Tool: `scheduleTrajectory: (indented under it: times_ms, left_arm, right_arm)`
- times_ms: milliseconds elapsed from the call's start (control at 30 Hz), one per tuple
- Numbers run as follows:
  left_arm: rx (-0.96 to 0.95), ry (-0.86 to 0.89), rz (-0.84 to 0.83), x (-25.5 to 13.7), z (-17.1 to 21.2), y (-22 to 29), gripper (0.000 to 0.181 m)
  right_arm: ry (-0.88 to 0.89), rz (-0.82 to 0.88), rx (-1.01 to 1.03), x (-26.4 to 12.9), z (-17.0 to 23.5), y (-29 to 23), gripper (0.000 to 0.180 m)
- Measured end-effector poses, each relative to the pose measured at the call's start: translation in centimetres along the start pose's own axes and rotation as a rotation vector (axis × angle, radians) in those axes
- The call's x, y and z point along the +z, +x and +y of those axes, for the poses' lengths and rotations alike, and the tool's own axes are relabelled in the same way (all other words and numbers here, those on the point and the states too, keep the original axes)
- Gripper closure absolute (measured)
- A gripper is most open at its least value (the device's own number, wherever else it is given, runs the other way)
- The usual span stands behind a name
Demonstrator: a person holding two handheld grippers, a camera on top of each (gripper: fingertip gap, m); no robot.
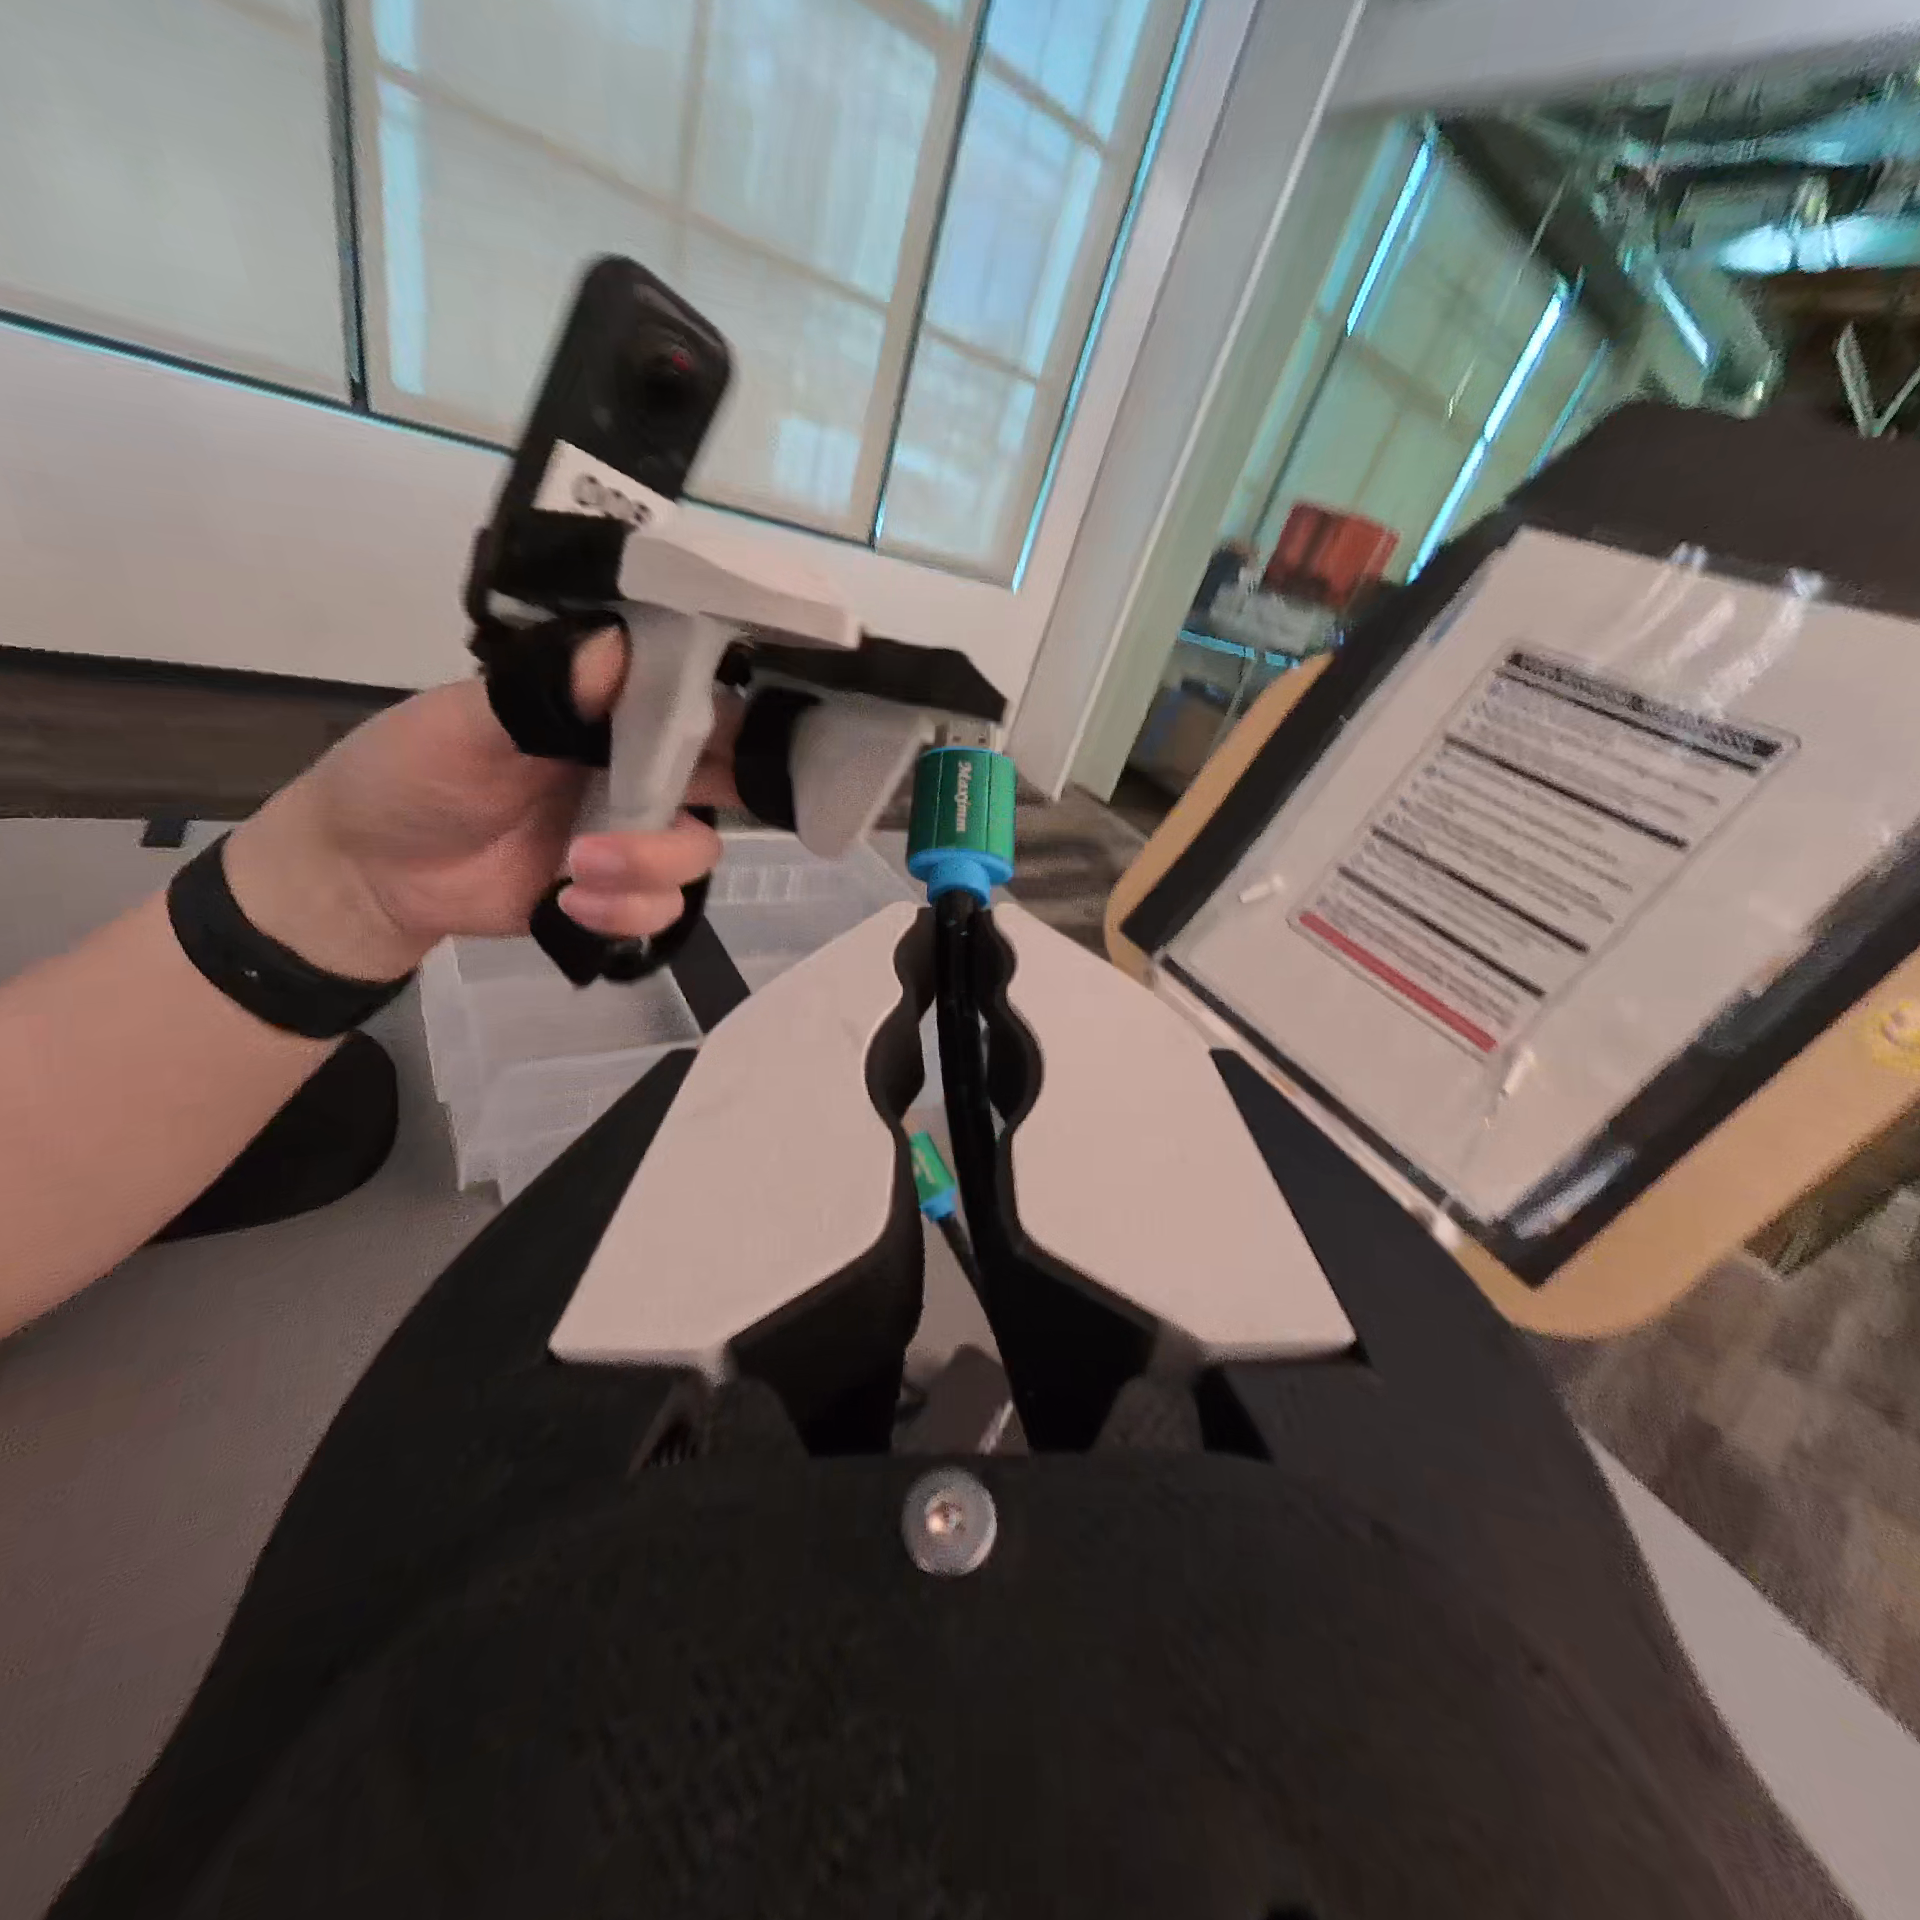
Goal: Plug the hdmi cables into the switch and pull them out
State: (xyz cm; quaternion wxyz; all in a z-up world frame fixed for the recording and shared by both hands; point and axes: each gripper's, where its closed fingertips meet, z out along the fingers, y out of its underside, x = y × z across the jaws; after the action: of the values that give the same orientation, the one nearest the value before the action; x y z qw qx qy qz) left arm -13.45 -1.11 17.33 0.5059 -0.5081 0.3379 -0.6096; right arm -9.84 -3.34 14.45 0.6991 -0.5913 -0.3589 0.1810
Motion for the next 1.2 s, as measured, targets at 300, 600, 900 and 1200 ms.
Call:
scheduleTrajectory:
  times_ms: [300,600,900,1200]
  left_arm:
    - [0.064,-0.221,-0.301,-1.0,4.0,-6.8,0.117]
    - [0.155,-0.591,-0.216,0.9,12.0,-7.3,0.118]
    - [0.321,-1.07,-0.43,-0.5,23.4,-14.2,0.089]
    - [0.326,-1.217,-0.516,-1.7,28.9,-17.5,0.094]
  right_arm:
    - [-0.327,-0.038,0.259,-2.6,4.5,3.3,0.172]
    - [-0.432,-0.017,0.266,-5.3,5.6,4.8,0.172]
    - [-0.458,-0.033,0.278,-7.3,5.6,5.2,0.172]
    - [-0.435,-0.027,0.252,-8.0,5.0,5.6,0.172]
